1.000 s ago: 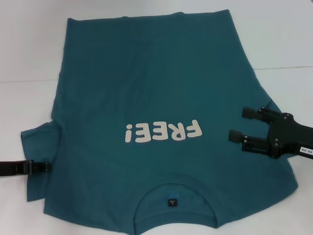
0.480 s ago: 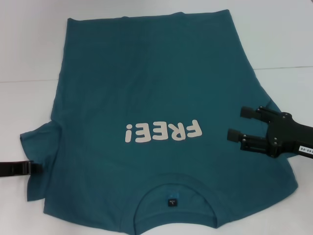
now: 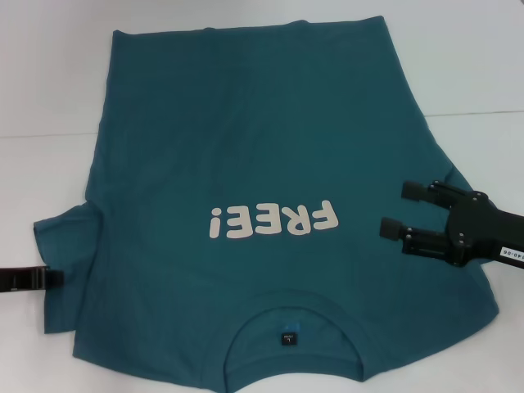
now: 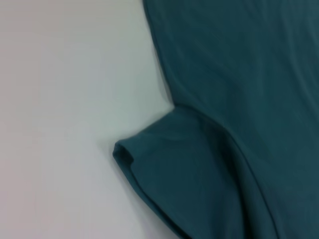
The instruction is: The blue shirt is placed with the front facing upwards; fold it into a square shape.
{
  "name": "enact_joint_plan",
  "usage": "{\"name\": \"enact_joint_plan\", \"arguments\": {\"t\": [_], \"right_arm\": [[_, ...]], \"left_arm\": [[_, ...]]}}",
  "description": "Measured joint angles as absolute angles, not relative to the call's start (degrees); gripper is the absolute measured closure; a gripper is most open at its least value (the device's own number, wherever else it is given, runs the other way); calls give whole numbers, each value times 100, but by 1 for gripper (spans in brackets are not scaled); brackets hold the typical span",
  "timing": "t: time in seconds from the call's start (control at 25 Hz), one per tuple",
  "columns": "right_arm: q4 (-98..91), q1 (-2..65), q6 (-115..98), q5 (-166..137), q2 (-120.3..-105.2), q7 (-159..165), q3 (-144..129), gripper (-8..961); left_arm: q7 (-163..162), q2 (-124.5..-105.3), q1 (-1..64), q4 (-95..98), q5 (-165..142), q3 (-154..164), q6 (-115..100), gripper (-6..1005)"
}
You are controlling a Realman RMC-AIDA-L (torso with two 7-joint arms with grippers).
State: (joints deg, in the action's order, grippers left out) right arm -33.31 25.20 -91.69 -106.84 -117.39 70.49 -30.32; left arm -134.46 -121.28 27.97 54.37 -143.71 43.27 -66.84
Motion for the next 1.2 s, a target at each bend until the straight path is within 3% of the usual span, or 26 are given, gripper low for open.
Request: {"name": "enact_joint_plan", "arguments": {"t": [0.36,1.2], "right_arm": [[-3331,2505,-9195,-10669,-11742,7049,-3012,43],[-3330,2525,-9334,-10670,-11733,7049,-2988,44]], "left_arm": [[-13333,-12056,2872,5456,-14366,4346,-6673,942],[-12899,-11498,3337,5087,-14522,4350,-6702,941]]}}
